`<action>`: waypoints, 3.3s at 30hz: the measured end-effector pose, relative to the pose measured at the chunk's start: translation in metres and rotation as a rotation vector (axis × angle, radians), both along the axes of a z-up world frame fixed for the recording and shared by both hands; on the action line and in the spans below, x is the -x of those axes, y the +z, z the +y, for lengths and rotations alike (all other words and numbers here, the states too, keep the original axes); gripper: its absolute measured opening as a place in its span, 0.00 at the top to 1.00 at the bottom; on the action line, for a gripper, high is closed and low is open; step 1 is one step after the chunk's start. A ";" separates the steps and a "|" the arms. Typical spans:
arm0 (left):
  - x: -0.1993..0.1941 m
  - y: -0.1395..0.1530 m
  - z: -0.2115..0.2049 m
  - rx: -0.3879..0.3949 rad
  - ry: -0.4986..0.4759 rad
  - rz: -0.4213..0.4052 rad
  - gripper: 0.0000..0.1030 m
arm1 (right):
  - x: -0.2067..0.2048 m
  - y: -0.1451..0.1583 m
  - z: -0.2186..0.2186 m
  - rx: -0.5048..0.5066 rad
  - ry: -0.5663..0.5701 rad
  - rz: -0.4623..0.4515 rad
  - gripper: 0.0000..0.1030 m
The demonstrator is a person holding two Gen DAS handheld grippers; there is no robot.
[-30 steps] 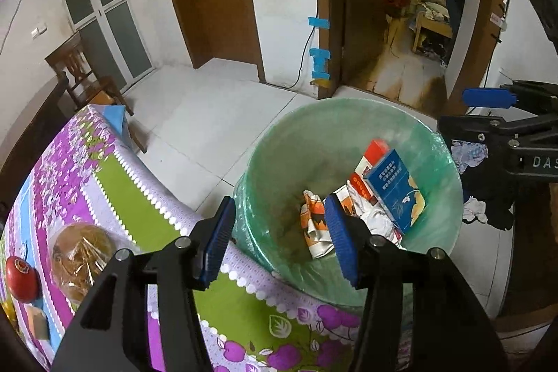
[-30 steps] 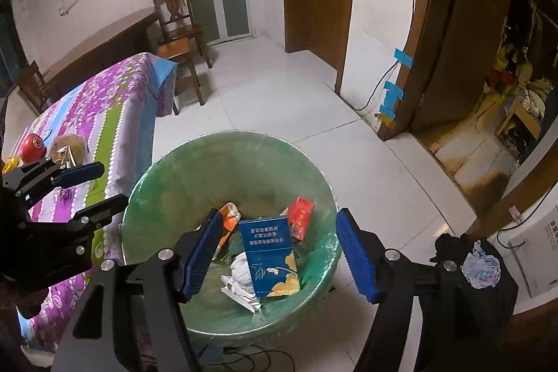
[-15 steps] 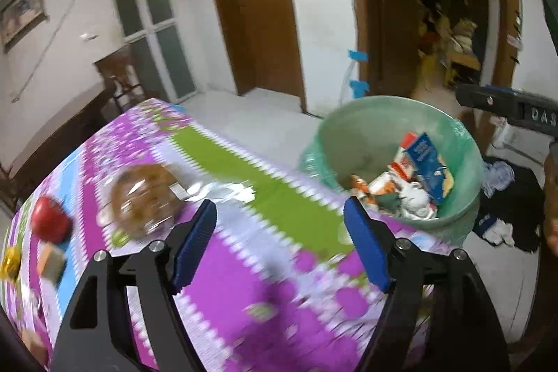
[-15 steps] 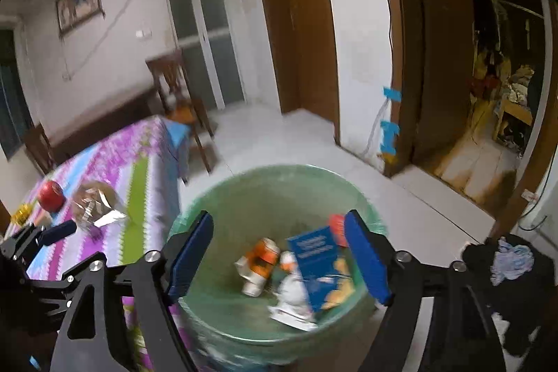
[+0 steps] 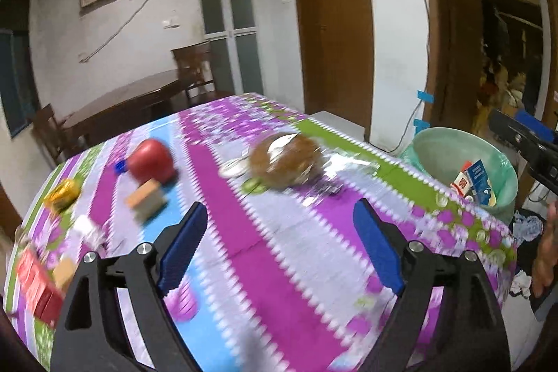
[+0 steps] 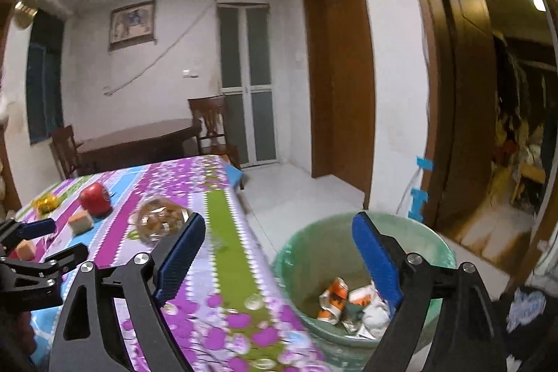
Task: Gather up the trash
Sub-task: 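Move both tools back over the table toward the remaining items, then grasp the tan sponge block with the right tool, then grasp the white rolled cloth with the left tool while the right tool holds the sponge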
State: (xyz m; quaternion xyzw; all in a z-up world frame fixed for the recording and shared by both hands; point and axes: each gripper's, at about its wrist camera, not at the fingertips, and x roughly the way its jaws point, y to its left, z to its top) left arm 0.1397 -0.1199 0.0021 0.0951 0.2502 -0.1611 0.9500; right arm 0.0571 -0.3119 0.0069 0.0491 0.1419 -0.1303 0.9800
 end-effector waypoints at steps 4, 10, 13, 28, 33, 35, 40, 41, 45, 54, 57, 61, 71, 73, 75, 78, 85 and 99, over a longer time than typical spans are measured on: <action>0.017 -0.003 0.041 0.055 0.059 0.015 0.19 | -0.015 0.002 0.039 0.064 0.080 0.026 0.15; 0.047 -0.008 0.105 0.129 0.142 0.050 0.19 | -0.054 0.003 0.102 0.027 0.286 0.115 0.15; 0.062 -0.013 0.135 0.152 0.186 0.063 0.19 | -0.078 0.003 0.133 0.002 0.393 0.176 0.15; 0.085 -0.004 0.223 0.282 0.371 -0.001 0.19 | -0.233 -0.032 0.297 -0.052 0.623 0.489 0.16; 0.092 -0.002 0.247 0.291 0.437 0.005 0.19 | -0.279 -0.047 0.327 -0.027 0.631 0.580 0.29; 0.090 0.000 0.257 0.312 0.457 0.023 0.19 | -0.292 -0.053 0.334 -0.009 0.626 0.606 0.35; 0.068 0.022 0.275 0.329 0.494 0.069 0.19 | -0.304 -0.063 0.340 0.020 0.619 0.634 0.48; 0.061 0.026 0.277 0.331 0.493 0.076 0.19 | -0.304 -0.063 0.338 0.029 0.602 0.621 0.60; 0.017 0.044 0.274 0.330 0.473 0.130 0.15 | -0.296 -0.063 0.325 -0.019 0.622 0.604 0.69; -0.098 0.035 0.254 0.395 0.435 0.375 0.14 | -0.210 -0.050 0.252 -0.194 0.629 0.507 0.72; -0.134 0.015 0.237 0.327 0.457 0.464 0.14 | -0.167 -0.045 0.225 -0.232 0.632 0.469 0.72; -0.169 -0.015 0.229 0.291 0.520 0.573 0.20 | -0.127 -0.043 0.197 -0.299 0.635 0.447 0.72; -0.184 -0.037 0.184 0.074 0.494 0.591 0.70 | -0.069 -0.032 0.163 -0.348 0.635 0.385 0.71; -0.176 -0.034 0.182 0.085 0.478 0.582 0.73 | -0.058 -0.024 0.158 -0.334 0.625 0.359 0.71; -0.166 -0.025 0.177 0.083 0.469 0.537 0.73 | -0.049 -0.019 0.153 -0.325 0.616 0.335 0.71; -0.129 0.005 0.151 0.032 0.412 0.392 0.73 | -0.042 -0.013 0.153 -0.305 0.599 0.323 0.71; -0.053 0.031 0.112 -0.002 0.279 0.227 0.73 | -0.029 -0.011 0.150 -0.255 0.551 0.314 0.71; 0.012 0.001 0.103 -0.026 0.301 0.193 0.73 | -0.018 -0.016 0.158 -0.217 0.524 0.326 0.72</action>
